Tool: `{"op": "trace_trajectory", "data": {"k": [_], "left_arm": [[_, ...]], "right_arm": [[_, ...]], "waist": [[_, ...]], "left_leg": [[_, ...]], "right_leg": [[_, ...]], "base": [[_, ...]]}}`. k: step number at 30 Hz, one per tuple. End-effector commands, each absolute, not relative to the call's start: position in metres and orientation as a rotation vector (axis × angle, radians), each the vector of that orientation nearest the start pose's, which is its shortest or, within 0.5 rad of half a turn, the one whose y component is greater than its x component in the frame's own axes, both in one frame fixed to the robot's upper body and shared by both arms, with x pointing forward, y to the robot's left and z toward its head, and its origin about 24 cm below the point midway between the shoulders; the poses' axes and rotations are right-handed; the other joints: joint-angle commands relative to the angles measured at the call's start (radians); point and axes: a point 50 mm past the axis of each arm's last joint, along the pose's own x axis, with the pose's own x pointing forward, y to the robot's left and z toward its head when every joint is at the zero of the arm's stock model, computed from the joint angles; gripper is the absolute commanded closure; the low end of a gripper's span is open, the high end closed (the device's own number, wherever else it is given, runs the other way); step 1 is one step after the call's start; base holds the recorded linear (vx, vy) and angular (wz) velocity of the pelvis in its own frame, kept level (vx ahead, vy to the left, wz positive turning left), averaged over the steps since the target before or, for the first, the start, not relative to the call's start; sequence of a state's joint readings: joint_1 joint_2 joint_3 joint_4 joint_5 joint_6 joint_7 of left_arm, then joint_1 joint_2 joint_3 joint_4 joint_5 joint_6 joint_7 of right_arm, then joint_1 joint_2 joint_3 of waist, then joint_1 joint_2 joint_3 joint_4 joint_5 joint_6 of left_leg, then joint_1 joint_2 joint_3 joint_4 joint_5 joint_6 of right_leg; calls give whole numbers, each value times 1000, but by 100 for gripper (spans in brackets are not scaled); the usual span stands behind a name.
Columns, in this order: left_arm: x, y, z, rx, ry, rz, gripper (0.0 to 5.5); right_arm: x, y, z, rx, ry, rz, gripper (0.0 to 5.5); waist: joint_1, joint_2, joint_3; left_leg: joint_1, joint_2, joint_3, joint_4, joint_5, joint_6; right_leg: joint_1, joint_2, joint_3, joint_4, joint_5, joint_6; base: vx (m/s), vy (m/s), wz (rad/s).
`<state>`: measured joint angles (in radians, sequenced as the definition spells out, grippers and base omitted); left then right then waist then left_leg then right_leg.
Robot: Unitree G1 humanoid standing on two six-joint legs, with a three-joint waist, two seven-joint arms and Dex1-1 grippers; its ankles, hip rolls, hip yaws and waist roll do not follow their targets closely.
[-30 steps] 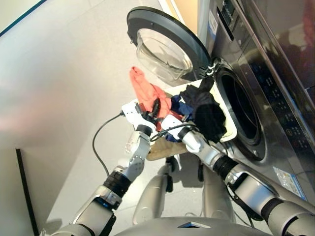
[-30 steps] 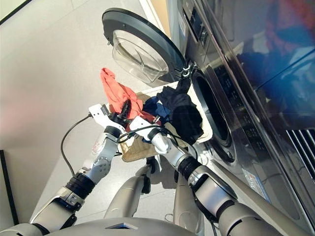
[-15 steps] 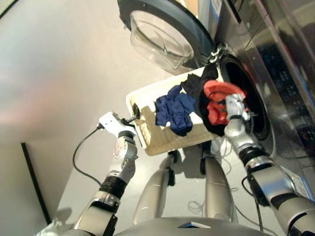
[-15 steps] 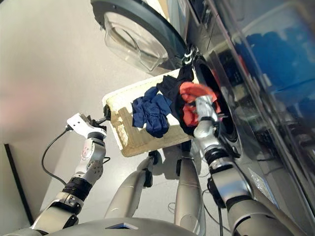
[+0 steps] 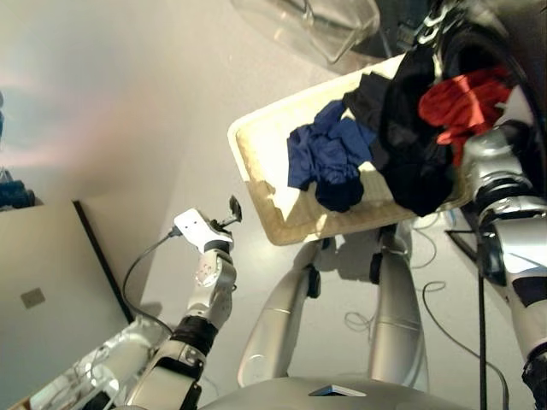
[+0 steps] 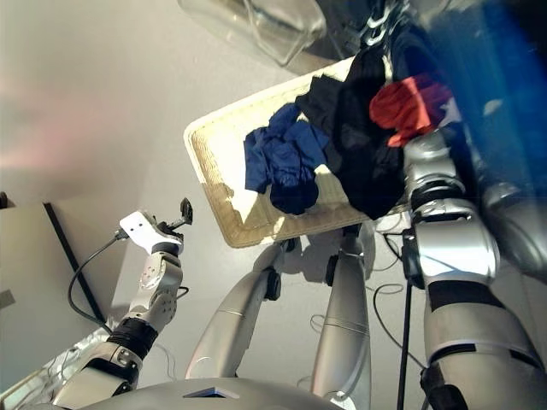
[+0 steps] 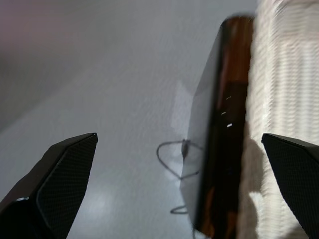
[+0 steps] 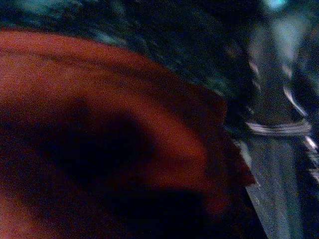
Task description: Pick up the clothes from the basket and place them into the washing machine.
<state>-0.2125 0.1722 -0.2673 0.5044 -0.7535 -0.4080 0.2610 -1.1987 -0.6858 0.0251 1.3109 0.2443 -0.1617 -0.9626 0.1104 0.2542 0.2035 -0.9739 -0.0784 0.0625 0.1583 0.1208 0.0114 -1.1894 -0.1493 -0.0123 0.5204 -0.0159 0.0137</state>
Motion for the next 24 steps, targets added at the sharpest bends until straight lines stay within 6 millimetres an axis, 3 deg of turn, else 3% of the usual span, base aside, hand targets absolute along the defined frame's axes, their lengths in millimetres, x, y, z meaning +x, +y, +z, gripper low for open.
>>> {"op": "trace_trajectory", "data": {"k": [1, 2, 3, 7, 8, 9, 15, 20, 22, 23, 24], "left_arm": [[274, 188, 3, -475, 14, 346, 0], [274, 188, 2, -483, 19, 356, 0], [274, 189, 1, -484, 25, 364, 0], [279, 182, 4, -520, 16, 337, 0], [279, 183, 5, -512, 7, 331, 0], [281, 183, 7, -499, -5, 314, 0], [291, 183, 22, -432, -67, 178, 0], [305, 171, 32, -395, -83, 46, 0], [314, 160, 40, -375, -97, -21, 0], [318, 157, 42, -366, -96, -35, 0], [324, 150, 47, -367, -104, -59, 0]], "right_arm": [[325, -373, 288, 149, -530, -1513, 550], [323, -373, 290, 303, -570, -1504, 550], [324, -372, 287, 380, -580, -1477, 550], [340, -347, 278, 444, -644, -1290, 550], [345, -342, 271, 438, -634, -1220, 360], [351, -340, 261, 420, -597, -1135, 0], [372, -315, 222, 255, -481, -814, 0], [390, -269, 200, 52, -393, -477, 0], [395, -241, 192, -27, -379, -323, 0], [395, -240, 189, -19, -370, -324, 0], [397, -224, 188, -32, -376, -256, 0]], "waist": [[-37, 13, -8], [-45, 11, -6], [-46, 3, -14], [-71, -10, -4], [-75, -12, -2], [-77, -16, -2], [-77, -29, -11], [-88, -56, -13], [-98, -69, -8], [-101, -72, -6], [-106, -78, -3]], "left_leg": [[-72, 37, -26, 268, -182, -22], [-90, 33, -24, 295, -195, -18], [-103, 31, -32, 330, -230, -18], [-167, 31, -31, 419, -260, -14], [-173, 31, -33, 426, -263, -15], [-175, 30, -32, 427, -264, -15], [-156, 35, -23, 412, -255, -24], [-97, 45, -24, 339, -229, -33], [-59, 51, -25, 297, -212, -38], [-47, 51, -27, 286, -210, -40], [-30, 54, -27, 267, -201, -43]], "right_leg": [[-27, 6, 44, -4, 51, 108], [-43, 9, 46, 17, 44, 105], [-59, 17, 55, 57, 10, 110], [-110, 14, 71, 119, 1, 102], [-116, 14, 72, 126, 1, 103], [-116, 12, 71, 125, 2, 103], [-90, 8, 67, 99, 21, 100], [-12, 7, 50, 11, 53, 101], [32, 8, 43, -40, 70, 101], [46, 10, 38, -54, 73, 101], [65, 11, 35, -73, 82, 102]], "base": [[0, 0, 0], [89, 7, -81], [79, 4, -71], [19, -1, -13], [0, 0, 0], [0, 0, 0], [0, 0, 0], [0, 0, 0], [-28, -54, -135], [-36, -60, -90], [-30, -54, -90]]}}
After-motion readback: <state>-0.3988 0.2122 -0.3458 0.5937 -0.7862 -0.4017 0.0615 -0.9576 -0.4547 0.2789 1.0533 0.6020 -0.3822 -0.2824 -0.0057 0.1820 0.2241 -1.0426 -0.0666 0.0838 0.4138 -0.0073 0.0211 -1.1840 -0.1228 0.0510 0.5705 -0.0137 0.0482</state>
